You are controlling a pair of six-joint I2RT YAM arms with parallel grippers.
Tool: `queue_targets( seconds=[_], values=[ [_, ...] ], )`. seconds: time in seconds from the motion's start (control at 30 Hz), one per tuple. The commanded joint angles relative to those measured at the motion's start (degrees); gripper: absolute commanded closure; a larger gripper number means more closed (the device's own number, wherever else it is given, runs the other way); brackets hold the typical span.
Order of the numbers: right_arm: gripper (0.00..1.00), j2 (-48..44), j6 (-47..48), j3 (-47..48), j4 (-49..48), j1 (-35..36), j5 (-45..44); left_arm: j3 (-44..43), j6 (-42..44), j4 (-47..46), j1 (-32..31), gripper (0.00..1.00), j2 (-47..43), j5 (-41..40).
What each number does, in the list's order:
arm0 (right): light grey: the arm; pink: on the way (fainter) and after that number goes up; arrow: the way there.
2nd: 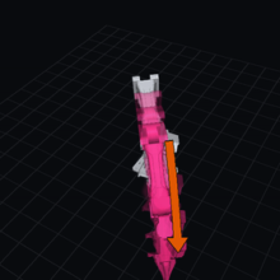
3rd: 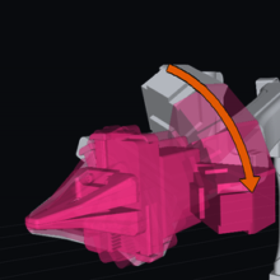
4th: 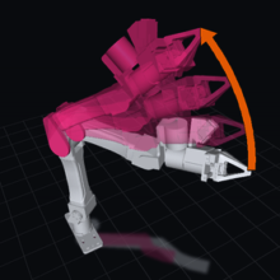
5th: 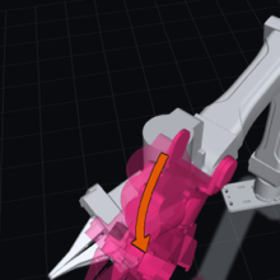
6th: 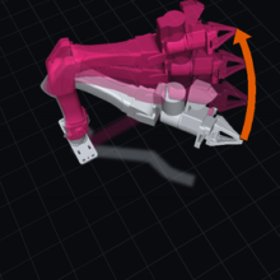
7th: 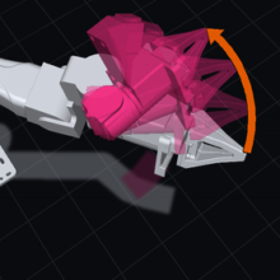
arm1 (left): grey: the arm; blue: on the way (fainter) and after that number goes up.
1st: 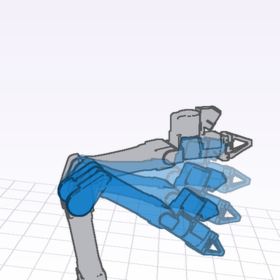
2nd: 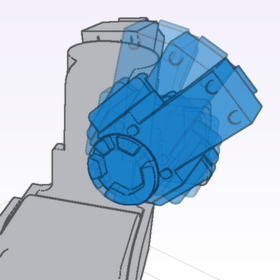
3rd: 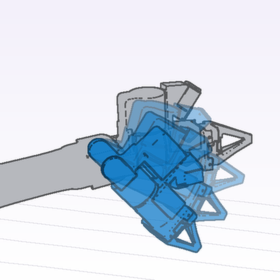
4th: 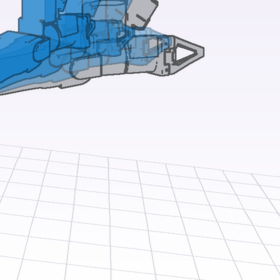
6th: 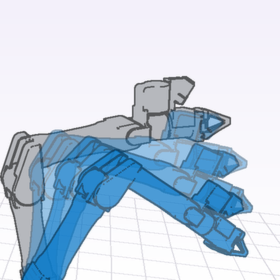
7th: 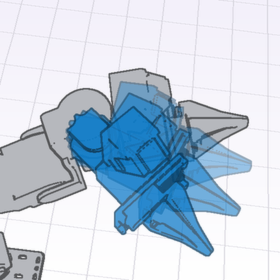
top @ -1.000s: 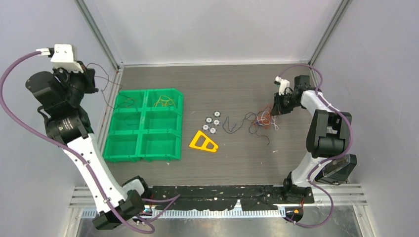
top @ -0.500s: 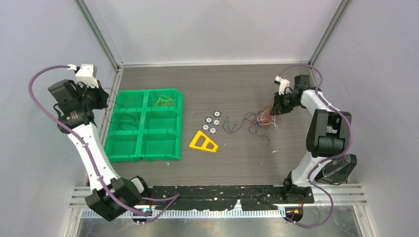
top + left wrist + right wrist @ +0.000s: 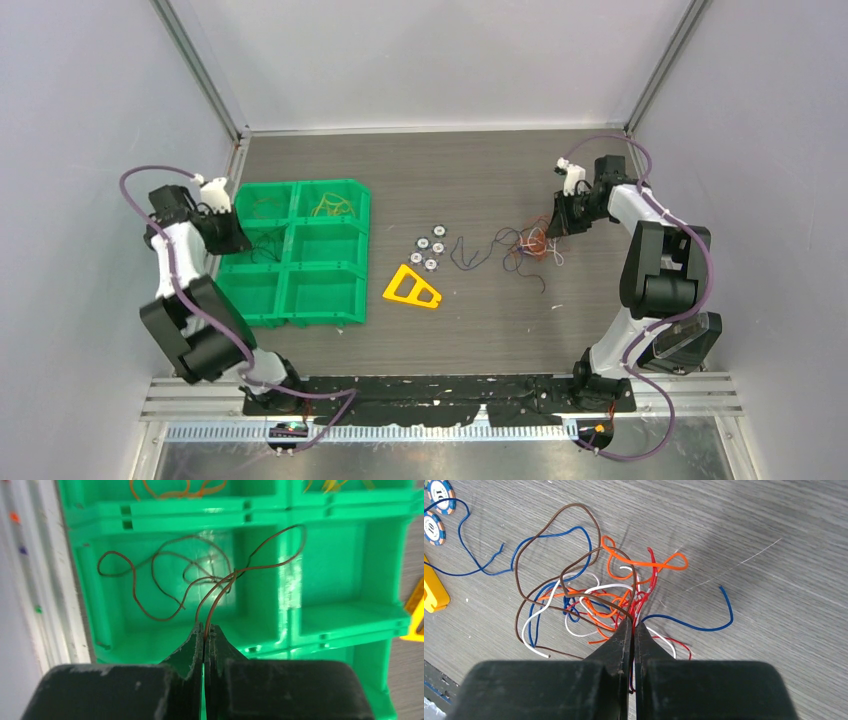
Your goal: Untangle the cables
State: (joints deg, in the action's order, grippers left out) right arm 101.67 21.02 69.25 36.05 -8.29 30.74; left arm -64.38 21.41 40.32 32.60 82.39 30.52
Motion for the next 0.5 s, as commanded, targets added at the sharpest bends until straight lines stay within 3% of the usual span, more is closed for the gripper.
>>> queue_targets(
  seconds=[0.0, 0.2, 0.4, 0.47],
  values=[
    [0.95, -2.48, -0.87, -0.54, -0.64, 0.30, 1.17, -2.38, 3.70, 2.35, -2.67, 1.00, 6.30, -5.45],
    [0.95, -4.06, -1.67, -1.81, -0.31, 0.30, 2.13, -5.23, 5.82, 5.45, -3.25, 0.97, 11.49, -10.58],
    [0.95, -6.10, -1.19, -2.05, -0.01, 0.30, 5.18, -7.57, 10.02, 11.30, -3.00, 0.36, -0.34, -3.90],
    [0.95, -7.07, -1.27, -1.86, 0.04, 0.31, 7.54, -10.77, 9.99, 14.09, -3.09, 0.27, -3.64, -2.35]
  ],
)
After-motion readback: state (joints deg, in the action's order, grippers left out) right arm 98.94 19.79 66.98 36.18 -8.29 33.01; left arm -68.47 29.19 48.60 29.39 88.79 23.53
